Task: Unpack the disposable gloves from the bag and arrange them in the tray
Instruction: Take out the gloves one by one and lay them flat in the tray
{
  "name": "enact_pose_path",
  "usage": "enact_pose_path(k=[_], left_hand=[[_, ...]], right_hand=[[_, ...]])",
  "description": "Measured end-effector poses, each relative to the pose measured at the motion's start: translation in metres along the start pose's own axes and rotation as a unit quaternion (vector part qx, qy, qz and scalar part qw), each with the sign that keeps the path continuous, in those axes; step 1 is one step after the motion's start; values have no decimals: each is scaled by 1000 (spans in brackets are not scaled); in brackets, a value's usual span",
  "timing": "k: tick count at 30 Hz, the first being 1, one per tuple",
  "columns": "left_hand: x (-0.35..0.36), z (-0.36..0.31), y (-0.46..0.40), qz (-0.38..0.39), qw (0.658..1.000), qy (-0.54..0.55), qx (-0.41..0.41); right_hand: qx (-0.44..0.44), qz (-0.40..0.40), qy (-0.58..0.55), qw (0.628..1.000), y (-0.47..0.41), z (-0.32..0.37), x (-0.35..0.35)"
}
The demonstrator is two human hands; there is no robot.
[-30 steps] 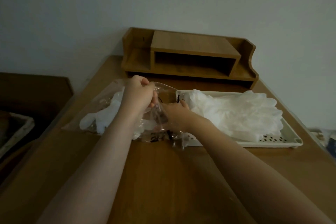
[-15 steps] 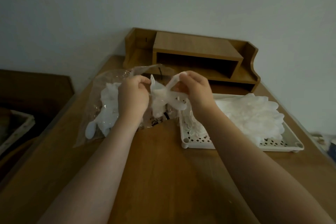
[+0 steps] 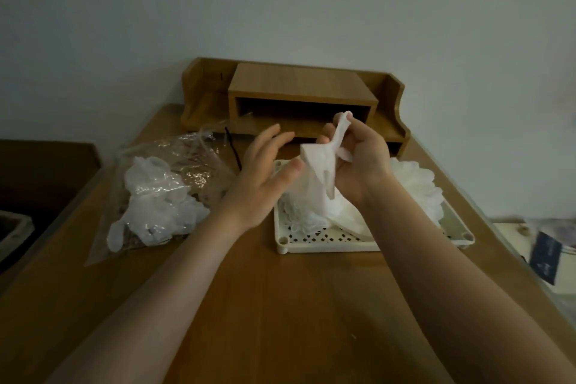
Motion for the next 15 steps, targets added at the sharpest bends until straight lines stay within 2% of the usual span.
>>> enact_pose_path(k=[3,4,6,7,9,11,13,15], left_hand=[[18,-15,-10,101,989,111,-12],[20,-17,-15,138,984,110,-21],[32,-22,-22,213,976,23,-29],[38,-21,-22,246,968,3,-36],[49,-18,-20,287,955,36,-67],[48,-14,-15,280,953,78,-86],[40,-16,-12,236,960,124,-79],[27,-24,-11,174,967,181,-54]], right_hand=[[38,76,-6,996,5,9,-4],[62,127,-18,990,6,10,-1],[94,228,-60,967,12,15,4],[90,242,-59,964,13,20,0],[78,243,-34,966,16,30,-10],[78,254,-37,963,14,38,-16],[64,167,41,983,14,46,-38],[38,80,160,983,18,60,-64]])
Point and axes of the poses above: each hand's wrist, its own y-axis away from the middle knuckle, its own x-axis out of the palm, z = x × y, the point moved 5 cm from there along -y, towards the middle knuckle, and after that the axes turned 10 degrees about z, right-handed, at the moved point
